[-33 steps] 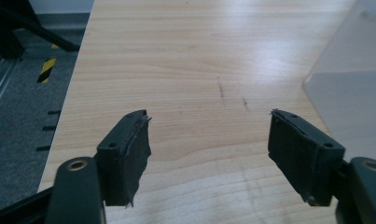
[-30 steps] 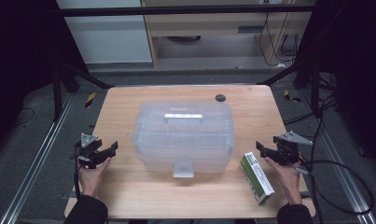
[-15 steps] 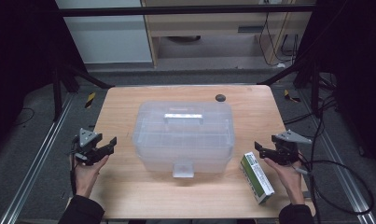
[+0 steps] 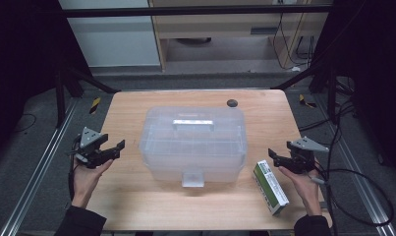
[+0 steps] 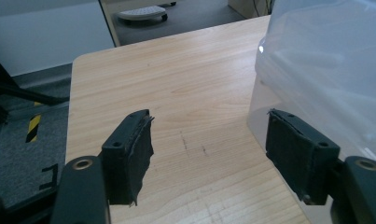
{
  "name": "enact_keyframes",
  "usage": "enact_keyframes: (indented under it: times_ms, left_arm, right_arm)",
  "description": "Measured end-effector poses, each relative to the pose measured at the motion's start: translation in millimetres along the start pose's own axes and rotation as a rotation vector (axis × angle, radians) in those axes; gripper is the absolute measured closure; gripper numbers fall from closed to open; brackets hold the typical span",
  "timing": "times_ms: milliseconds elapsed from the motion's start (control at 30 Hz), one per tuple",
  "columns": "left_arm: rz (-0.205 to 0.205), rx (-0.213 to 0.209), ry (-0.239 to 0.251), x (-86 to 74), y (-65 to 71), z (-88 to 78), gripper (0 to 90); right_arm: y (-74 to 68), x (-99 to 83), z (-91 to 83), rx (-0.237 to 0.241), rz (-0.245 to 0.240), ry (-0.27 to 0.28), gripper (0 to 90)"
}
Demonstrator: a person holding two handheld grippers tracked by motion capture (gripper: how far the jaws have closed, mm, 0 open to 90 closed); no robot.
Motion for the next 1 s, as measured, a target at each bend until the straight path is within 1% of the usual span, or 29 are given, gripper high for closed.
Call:
enact_keyframes:
  times_ms: [133,200,233,267,367,400,467,500,600,633,733,767,833,867,1000]
  left_arm:
    - [-0.004,-0.004,0.009,7.3,1.0,-1.9,29.3]
    - [-0.005,-0.003,0.009,8.6,0.6,-2.4,29.0]
    - [-0.007,0.000,0.016,13.7,-1.6,-4.4,28.9]
    - [-0.007,0.000,0.016,13.7,-1.6,-4.4,28.9]
    - [-0.011,0.008,0.036,24.0,-5.3,-9.4,28.9]
    - [-0.008,0.011,0.051,29.5,-6.2,-12.5,28.8]
    - [0.003,0.011,0.057,34.7,-6.7,-15.6,28.8]
    - [0.003,0.011,0.057,34.7,-6.7,-15.6,28.6]
    - [0.013,0.002,0.069,41.9,-6.9,-18.4,28.5]
    - [0.021,0.000,0.077,46.5,-6.8,-19.4,28.5]
    - [0.025,-0.007,0.086,51.2,-4.5,-20.1,28.5]
    - [0.038,-0.015,0.090,55.5,-1.2,-19.9,28.5]
    - [0.042,-0.018,0.091,57.4,0.9,-19.3,28.3]
    - [0.050,-0.024,0.095,61.2,4.3,-17.6,28.2]
    - [0.058,-0.043,0.103,66.7,10.2,-15.4,27.9]
  right_arm:
    - [-0.7,-0.3,0.3,0.004,-0.004,0.002,23.0]
    - [-0.7,-0.3,0.1,0.005,-0.004,0.002,23.0]
    - [-1.0,0.1,-0.9,0.006,0.000,0.003,23.1]
    - [-1.0,0.1,-0.9,0.006,0.000,0.003,23.1]
    - [0.3,0.0,-2.0,0.001,-0.004,0.007,23.3]
    - [0.9,-0.5,-2.5,-0.001,-0.004,0.007,23.4]
    - [1.2,-1.0,-3.2,-0.002,-0.004,0.004,23.4]
    - [1.1,-1.1,-3.6,-0.001,-0.001,0.004,23.6]
    - [1.1,-1.0,-4.3,-0.003,0.001,0.006,23.6]
    - [1.1,-0.6,-4.7,-0.004,0.000,0.006,23.5]
    - [0.9,-0.3,-5.1,-0.005,0.001,0.005,23.5]
    - [0.7,-0.2,-5.5,-0.005,0.000,0.004,23.4]
    - [0.6,-0.2,-5.8,-0.004,-0.002,0.005,23.4]
    - [0.8,-0.7,-5.8,-0.003,-0.005,-0.001,23.1]
    - [2.0,-1.6,-5.8,-0.009,-0.009,-0.012,23.0]
Point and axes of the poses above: each handheld gripper's, and its own axes: z roughly forward along the jaws, x roughly out of its top, y roughly to its right, the point moved 5 cm from there along z, roughly forward along the jaws, and after that the axes turned 7 degrees about x, right-handed, at the moved point
